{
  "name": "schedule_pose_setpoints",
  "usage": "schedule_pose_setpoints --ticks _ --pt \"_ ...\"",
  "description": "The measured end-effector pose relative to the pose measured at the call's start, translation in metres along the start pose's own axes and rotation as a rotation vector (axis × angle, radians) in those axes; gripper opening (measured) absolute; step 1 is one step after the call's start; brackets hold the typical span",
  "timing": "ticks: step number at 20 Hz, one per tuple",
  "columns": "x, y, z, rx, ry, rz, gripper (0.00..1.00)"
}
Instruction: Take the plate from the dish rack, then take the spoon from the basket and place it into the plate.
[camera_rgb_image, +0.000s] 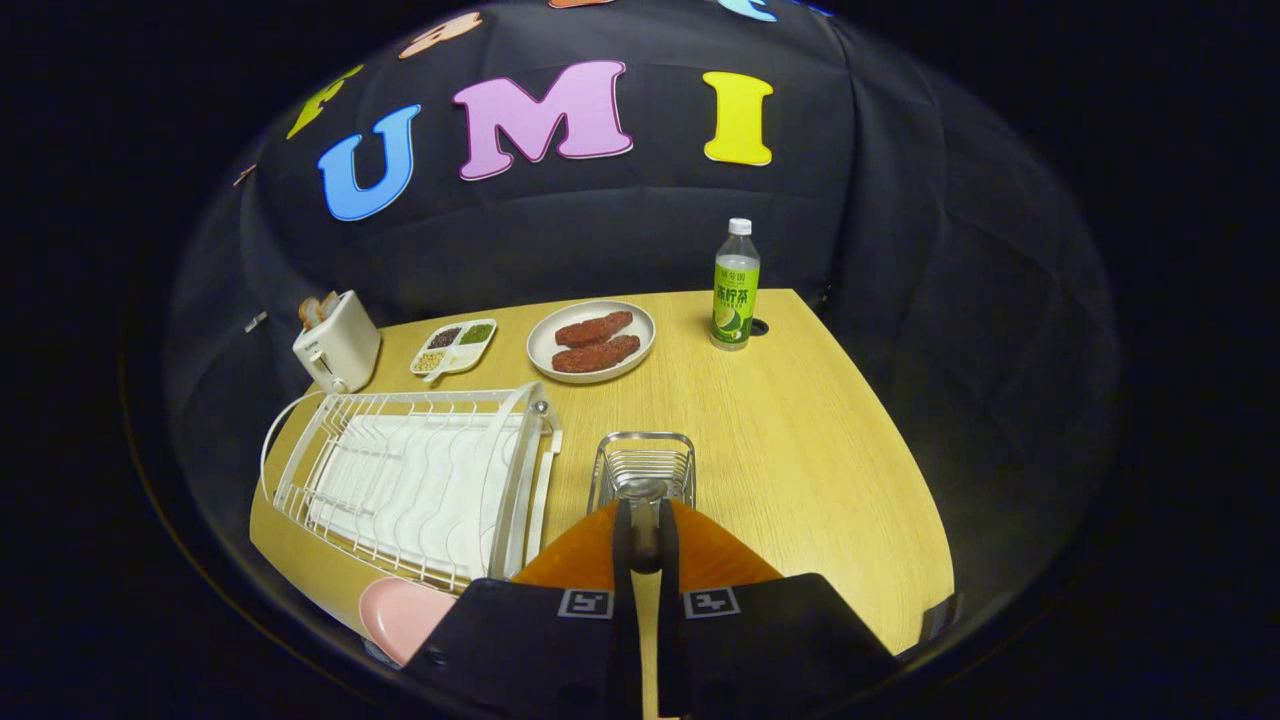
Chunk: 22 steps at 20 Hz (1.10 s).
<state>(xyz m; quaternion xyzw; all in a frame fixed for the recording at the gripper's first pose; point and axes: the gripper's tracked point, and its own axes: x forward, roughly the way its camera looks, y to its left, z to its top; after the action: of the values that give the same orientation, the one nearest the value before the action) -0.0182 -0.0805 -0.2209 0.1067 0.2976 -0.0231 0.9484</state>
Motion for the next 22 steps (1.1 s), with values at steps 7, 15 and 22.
schedule_pose_setpoints --ticks 7,15,22 --pt "-0.077 0.029 0.045 -0.053 -0.068 0.096 0.10" --pt "-0.143 0.125 -0.012 -0.176 0.047 0.432 0.11" --pt "-0.103 0.193 -0.103 -0.256 0.163 0.536 0.11"
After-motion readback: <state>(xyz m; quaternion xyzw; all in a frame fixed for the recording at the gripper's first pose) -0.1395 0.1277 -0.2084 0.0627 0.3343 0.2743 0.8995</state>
